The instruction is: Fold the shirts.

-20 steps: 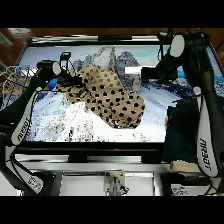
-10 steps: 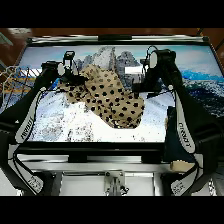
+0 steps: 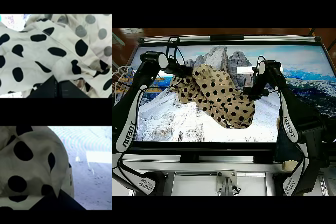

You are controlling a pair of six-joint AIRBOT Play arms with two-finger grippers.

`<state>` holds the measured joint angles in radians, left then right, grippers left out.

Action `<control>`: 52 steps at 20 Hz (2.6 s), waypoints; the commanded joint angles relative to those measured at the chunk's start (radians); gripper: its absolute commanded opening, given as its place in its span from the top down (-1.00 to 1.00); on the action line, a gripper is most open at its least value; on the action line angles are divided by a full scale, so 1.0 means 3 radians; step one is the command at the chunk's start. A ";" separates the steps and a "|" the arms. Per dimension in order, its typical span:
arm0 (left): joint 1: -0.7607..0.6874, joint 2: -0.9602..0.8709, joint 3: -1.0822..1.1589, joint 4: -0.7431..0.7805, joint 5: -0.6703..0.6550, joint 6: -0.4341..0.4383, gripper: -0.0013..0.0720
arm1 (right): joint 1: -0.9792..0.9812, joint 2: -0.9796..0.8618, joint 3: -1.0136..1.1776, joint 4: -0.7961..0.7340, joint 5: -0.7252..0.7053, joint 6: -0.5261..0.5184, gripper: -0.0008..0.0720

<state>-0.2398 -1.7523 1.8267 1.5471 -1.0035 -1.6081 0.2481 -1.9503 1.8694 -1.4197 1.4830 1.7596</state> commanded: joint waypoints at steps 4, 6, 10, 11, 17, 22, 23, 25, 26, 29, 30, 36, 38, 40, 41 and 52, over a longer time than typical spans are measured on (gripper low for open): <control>-0.0020 0.0373 0.0558 -0.0024 0.0067 -0.0001 0.85 | -0.0085 0.0397 0.0509 0.0134 -0.0219 -0.0476 0.80; -0.0019 0.0537 0.1007 -0.0025 0.0262 -0.0001 0.85 | -0.0174 0.0797 0.0802 0.0076 -0.0849 -0.0476 0.80; -0.0019 0.1289 0.0942 -0.0099 0.1428 -0.0001 0.85 | -0.0259 0.1746 0.0811 0.0075 -0.2710 -0.0732 0.81; -0.0018 0.1483 0.0885 -0.0095 0.1668 0.0000 0.85 | -0.0254 0.1918 0.0811 0.0074 -0.2899 -0.0768 0.81; 0.0298 0.1943 0.0799 0.0053 0.0932 -0.0001 0.85 | -0.0257 0.2571 0.0792 -0.0116 -0.2093 -0.0771 0.80; 0.0360 0.1900 0.0502 -0.0225 0.0631 -0.0001 0.85 | -0.0256 0.2734 0.0697 -0.0047 -0.1611 -0.0720 0.80; 0.0342 0.1877 0.0504 -0.0375 0.0802 0.0000 0.85 | -0.0256 0.2740 0.0696 0.0052 -0.1657 -0.0725 0.80; 0.0282 0.1829 0.0504 -0.0593 0.1213 0.0000 0.85 | -0.0256 0.2740 0.0697 0.0294 -0.1775 -0.0814 0.80; 0.0249 0.1801 0.0504 -0.0613 0.1354 -0.0001 0.85 | -0.0256 0.2740 0.0697 0.0441 -0.1817 -0.0894 0.80; 0.0149 0.1659 0.0504 -0.0612 0.1508 -0.0001 0.85 | -0.0256 0.2803 0.0697 0.0928 -0.1820 -0.1160 0.81; 0.0123 0.1592 0.0504 -0.0613 0.1503 -0.0001 0.85 | -0.0256 0.2836 0.0697 0.1099 -0.1775 -0.1160 0.80; -0.0031 0.1171 0.0506 -0.0858 0.1872 -0.0003 0.85 | 0.0008 0.2937 0.0624 0.1706 -0.0399 -0.0889 0.80; -0.0045 0.1113 0.0506 -0.1197 0.2211 -0.0003 0.85 | 0.0304 0.2936 0.0418 0.1704 -0.0357 -0.0832 0.80; -0.0050 0.1078 0.0506 -0.1320 0.2237 -0.0001 0.85 | 0.0628 0.2860 0.0244 0.1509 -0.0467 -0.0828 0.80; -0.0047 0.1057 0.0504 -0.1317 0.2120 0.0031 0.85 | 0.0767 0.2791 0.0175 0.1394 -0.0507 -0.0828 0.80; 0.0604 0.0682 0.0486 -0.0674 -0.0483 0.0337 0.85 | 0.1443 0.1425 0.0090 0.1111 0.0074 -0.1024 0.80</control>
<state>-0.1059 -1.5070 1.9736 1.3155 -0.9543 -1.4555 0.6151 -1.4113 1.8988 -1.0821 1.4483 1.5036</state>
